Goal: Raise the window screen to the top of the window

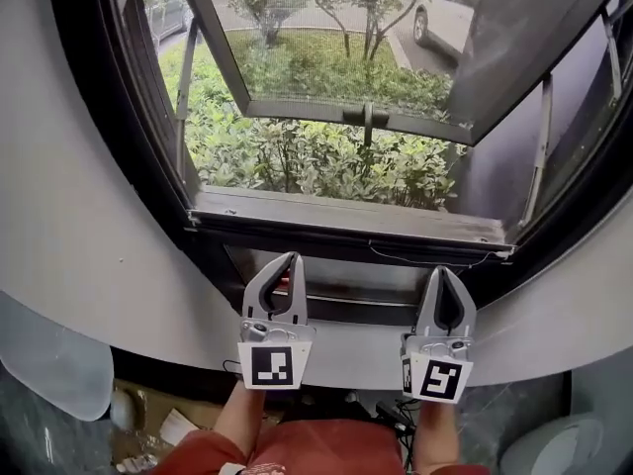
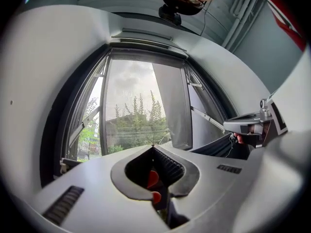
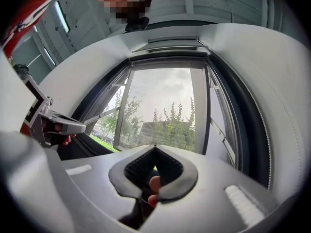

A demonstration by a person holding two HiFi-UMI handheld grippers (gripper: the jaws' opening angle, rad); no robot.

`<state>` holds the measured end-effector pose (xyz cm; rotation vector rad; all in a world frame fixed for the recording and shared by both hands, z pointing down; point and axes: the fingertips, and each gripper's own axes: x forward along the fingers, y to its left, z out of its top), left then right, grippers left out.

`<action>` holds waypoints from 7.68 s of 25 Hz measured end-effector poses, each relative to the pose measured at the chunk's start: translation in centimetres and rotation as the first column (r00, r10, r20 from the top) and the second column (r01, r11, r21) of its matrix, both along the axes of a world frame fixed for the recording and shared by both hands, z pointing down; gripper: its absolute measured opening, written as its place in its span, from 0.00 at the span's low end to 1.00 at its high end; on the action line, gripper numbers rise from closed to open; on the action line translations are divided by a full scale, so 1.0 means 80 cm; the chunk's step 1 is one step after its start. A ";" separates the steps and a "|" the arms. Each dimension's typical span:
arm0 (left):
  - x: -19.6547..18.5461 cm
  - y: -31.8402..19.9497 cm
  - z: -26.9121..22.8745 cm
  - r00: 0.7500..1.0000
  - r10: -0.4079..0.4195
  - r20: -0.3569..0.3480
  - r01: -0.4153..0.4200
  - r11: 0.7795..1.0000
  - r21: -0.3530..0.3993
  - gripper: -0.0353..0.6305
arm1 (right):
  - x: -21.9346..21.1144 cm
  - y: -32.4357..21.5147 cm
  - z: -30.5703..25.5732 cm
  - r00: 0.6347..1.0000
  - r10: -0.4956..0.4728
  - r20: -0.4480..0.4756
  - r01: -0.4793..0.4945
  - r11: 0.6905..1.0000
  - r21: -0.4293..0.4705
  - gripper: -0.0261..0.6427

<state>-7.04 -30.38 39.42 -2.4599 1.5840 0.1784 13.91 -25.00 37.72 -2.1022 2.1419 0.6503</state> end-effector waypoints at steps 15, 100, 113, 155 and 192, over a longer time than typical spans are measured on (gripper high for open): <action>0.038 -0.026 0.001 0.989 -0.037 0.146 0.035 0.999 0.016 0.06 | 0.028 -0.034 0.008 0.994 -0.110 -0.016 0.110 0.994 -0.023 0.06; 0.059 -0.084 -0.208 0.280 -0.532 0.799 -0.044 0.825 0.564 0.12 | 0.017 -0.107 -0.180 0.311 0.206 -0.928 -0.252 0.959 0.129 0.10; 0.059 -0.087 -0.331 0.237 -0.655 0.718 -0.018 0.735 0.677 0.12 | 0.016 -0.110 -0.303 0.263 0.340 -0.903 -0.252 0.928 0.276 0.11; 0.055 -0.094 -0.714 0.220 -0.870 0.441 0.104 0.471 0.876 0.13 | 0.016 -0.120 -0.691 0.138 0.650 -0.747 -0.317 0.744 0.588 0.09; 0.052 -0.046 -0.740 0.482 -0.832 0.274 0.170 0.396 0.902 0.25 | 0.011 -0.082 -0.713 0.269 0.713 -0.647 -0.235 0.701 0.674 0.22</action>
